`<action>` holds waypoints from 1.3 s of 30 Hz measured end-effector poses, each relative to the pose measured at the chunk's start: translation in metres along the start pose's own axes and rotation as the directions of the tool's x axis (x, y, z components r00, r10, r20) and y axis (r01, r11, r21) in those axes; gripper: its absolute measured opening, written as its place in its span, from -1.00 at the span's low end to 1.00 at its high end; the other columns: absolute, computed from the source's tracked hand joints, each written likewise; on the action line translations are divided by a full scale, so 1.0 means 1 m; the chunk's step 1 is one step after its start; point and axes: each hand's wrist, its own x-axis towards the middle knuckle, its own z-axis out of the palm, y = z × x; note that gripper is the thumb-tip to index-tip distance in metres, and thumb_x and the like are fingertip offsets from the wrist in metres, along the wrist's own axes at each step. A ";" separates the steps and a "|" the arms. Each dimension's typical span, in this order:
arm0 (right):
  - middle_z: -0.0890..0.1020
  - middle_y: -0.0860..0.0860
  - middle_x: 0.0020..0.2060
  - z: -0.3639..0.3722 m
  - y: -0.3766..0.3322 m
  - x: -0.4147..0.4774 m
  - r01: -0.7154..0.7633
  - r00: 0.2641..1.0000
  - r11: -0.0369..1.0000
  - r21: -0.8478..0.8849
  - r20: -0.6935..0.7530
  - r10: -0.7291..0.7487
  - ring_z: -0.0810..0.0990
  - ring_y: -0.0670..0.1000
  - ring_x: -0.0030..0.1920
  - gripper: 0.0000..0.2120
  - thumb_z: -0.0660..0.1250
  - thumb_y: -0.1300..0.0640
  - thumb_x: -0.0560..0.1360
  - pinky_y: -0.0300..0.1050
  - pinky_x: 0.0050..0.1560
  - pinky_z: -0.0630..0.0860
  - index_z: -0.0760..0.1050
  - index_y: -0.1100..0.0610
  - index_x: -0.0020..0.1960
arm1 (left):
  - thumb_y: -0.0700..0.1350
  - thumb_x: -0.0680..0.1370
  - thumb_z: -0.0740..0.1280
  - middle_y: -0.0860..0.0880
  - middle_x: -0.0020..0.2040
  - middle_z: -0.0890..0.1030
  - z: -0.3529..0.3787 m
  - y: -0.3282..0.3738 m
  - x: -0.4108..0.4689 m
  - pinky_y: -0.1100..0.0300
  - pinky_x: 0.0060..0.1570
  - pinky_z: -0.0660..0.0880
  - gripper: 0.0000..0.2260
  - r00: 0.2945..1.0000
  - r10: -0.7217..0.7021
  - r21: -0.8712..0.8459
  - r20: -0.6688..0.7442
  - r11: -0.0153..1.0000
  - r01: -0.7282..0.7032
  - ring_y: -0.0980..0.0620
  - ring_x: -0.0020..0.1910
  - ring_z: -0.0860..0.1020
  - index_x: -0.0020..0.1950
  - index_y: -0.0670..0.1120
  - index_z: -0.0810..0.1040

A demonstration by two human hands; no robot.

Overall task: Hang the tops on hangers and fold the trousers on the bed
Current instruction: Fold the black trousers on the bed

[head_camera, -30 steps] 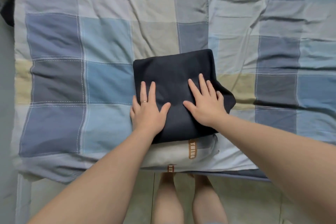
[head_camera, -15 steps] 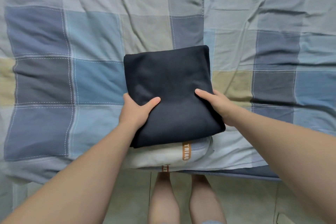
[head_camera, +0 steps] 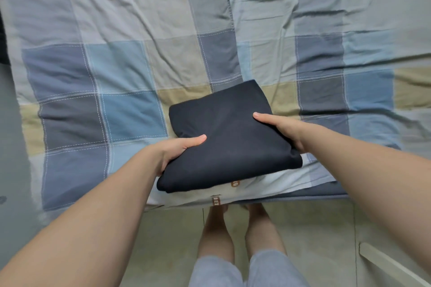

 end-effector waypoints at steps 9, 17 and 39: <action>0.74 0.11 0.00 0.027 0.105 -0.115 -0.033 0.992 0.964 0.264 -0.107 0.063 0.70 0.12 0.03 -0.59 0.50 0.01 0.44 -0.03 -0.01 0.58 0.61 0.19 0.21 | 0.06 0.51 0.49 0.05 0.14 0.71 0.052 -0.054 -0.085 0.09 0.13 0.56 -0.57 0.978 0.204 0.088 0.035 0.975 -0.206 0.02 0.11 0.69 0.34 0.03 0.53; 0.72 0.06 0.08 0.046 0.165 -0.234 0.433 0.882 0.799 0.417 -0.379 -0.280 0.70 0.11 0.10 -0.63 0.50 0.20 0.43 0.01 0.08 0.59 0.59 0.13 0.23 | -0.01 0.42 0.58 0.11 0.13 0.70 0.105 -0.072 -0.167 0.18 0.09 0.55 -0.54 0.876 0.477 0.216 -0.079 0.866 -0.452 0.13 0.07 0.68 0.29 0.01 0.57; 0.74 0.02 0.03 -0.008 0.487 -0.509 0.965 0.228 0.181 0.189 -0.946 -0.228 0.71 0.04 0.05 -0.67 0.44 0.38 0.46 -0.15 -0.05 0.64 0.60 0.13 0.17 | -0.07 0.46 0.56 0.08 0.06 0.73 0.484 -0.148 -0.331 0.06 0.13 0.60 -0.65 0.415 0.793 0.333 0.446 0.284 -0.899 0.09 0.06 0.69 0.23 0.00 0.63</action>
